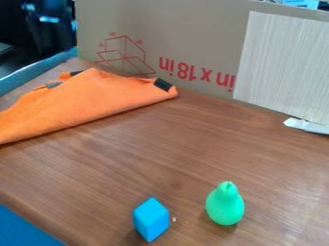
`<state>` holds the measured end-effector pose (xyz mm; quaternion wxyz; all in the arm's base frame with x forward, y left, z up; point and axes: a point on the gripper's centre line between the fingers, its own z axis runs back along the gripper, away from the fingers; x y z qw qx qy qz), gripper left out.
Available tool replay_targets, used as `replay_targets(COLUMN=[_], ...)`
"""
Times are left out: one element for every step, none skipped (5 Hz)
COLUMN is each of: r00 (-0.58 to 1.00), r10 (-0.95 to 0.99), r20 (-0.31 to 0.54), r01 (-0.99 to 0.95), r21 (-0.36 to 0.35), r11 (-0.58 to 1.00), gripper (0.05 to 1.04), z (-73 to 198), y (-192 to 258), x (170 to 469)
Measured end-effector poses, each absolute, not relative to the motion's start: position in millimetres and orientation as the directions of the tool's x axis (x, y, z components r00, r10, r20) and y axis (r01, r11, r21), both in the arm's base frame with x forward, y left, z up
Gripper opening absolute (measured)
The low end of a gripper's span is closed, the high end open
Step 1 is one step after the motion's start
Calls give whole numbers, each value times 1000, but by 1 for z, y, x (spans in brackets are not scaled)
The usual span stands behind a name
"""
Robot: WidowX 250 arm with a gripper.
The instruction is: Fold cloth from top right to bottom left
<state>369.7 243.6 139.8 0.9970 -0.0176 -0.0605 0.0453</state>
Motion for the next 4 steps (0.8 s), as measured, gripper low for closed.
replay_targets(r00=[976, 971, 972, 971], r10=[176, 199, 198, 199], r20=[125, 130, 129, 131], r01=[-167, -191, -190, -191], r21=[-75, -73, -74, -72], r11=[983, 979, 979, 979], gripper=[999, 999, 999, 999], z=[169, 172, 171, 172], y=[261, 267, 266, 267], x=[352, 347, 348, 347])
